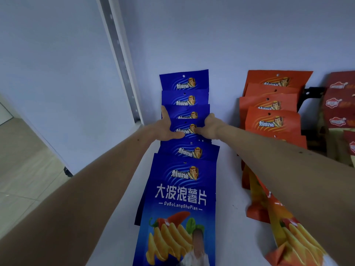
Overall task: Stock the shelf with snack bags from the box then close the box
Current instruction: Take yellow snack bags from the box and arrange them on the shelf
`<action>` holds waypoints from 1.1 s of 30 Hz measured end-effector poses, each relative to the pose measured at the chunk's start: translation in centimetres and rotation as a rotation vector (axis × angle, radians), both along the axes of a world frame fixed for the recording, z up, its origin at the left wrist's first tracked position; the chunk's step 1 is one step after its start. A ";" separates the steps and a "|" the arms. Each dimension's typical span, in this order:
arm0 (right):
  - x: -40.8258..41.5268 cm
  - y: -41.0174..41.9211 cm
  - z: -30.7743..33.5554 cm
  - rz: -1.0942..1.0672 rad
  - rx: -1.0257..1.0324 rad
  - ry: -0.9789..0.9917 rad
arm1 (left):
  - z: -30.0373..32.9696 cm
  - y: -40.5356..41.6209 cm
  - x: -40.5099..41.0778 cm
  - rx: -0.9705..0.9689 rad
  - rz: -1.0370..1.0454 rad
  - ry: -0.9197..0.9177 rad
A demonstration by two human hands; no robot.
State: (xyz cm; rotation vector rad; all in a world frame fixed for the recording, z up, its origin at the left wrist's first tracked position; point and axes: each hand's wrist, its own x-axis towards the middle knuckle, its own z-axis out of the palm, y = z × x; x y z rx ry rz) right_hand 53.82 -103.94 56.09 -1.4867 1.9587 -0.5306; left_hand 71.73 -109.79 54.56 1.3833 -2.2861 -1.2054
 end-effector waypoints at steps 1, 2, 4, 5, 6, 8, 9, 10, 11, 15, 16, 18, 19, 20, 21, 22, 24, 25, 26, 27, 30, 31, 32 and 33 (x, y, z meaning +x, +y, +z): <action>0.1 -0.1 -0.1 0.000 0.001 -0.004 | -0.1 -0.1 0.0 -0.007 0.012 -0.007; 0.1 -0.2 -0.1 0.005 -0.004 -0.010 | -0.3 -0.2 0.0 -0.025 0.019 -0.012; 0.2 -0.1 0.1 0.012 -0.002 -0.016 | -0.2 -0.2 0.0 -0.043 0.027 -0.015; 0.2 0.0 0.1 0.013 0.003 -0.008 | -0.4 -0.3 0.1 -0.040 0.028 -0.014; 0.1 0.1 0.2 0.016 0.004 0.005 | -0.3 -0.2 0.0 -0.036 0.029 -0.008; 0.1 0.4 0.4 0.015 0.012 0.030 | -0.3 -0.2 0.1 -0.011 0.056 -0.002; 0.1 0.6 0.5 0.010 0.015 0.042 | 0.0 0.0 0.1 -0.005 0.072 -0.009; 0.0 0.7 0.6 0.007 0.011 0.050 | 0.1 0.1 0.2 -0.005 0.079 -0.004; -0.1 0.8 0.7 0.003 0.011 0.046 | 0.3 0.2 0.3 -0.006 0.082 -0.008; 0.0 1.7 1.2 0.003 0.013 0.046 | 0.9 0.4 0.8 -0.038 0.074 -0.059; 0.1 2.0 1.4 0.006 0.016 0.053 | 1.2 0.7 0.8 -0.040 0.079 -0.087; 0.2 3.0 1.8 0.022 0.022 0.094 | 1.6 1.6 1.0 -0.031 0.087 -0.128; 0.2 3.5 2.0 0.038 0.031 0.120 | 1.8 2.0 1.1 -0.012 0.086 -0.125; 0.2 4.1 2.2 0.053 0.049 0.140 | 2.0 2.5 1.3 0.011 0.079 -0.128; 0.3 4.7 2.3 0.067 0.080 0.156 | 2.1 3.0 1.5 0.022 0.076 -0.151; 0.5 5.3 2.5 0.085 0.110 0.180 | 2.1 3.5 1.6 0.019 0.078 -0.189; 1.0 6.7 2.9 0.088 0.140 0.226 | 2.1 4.7 1.9 -0.008 0.085 -0.264; 1.3 7.4 3.1 0.073 0.150 0.244 | 2.2 5.4 2.0 -0.010 0.090 -0.278; 1.5 8.0 3.3 0.051 0.163 0.257 | 2.1 5.8 2.1 0.000 0.104 -0.283; 1.7 8.6 3.3 0.030 0.179 0.271 | 2.1 6.2 2.2 0.017 0.125 -0.288; 1.9 9.0 2.9 -0.029 0.270 0.260 | 2.0 7.3 2.6 0.065 0.190 -0.310; 2.0 9.0 2.7 -0.063 0.302 0.229 | 2.1 7.7 2.7 0.095 0.201 -0.301; 2.2 9.1 2.5 -0.090 0.327 0.202 | 2.0 8.1 2.9 0.129 0.208 -0.288; 2.2 9.0 2.3 -0.102 0.332 0.195 | 2.1 8.5 3.1 0.165 0.213 -0.270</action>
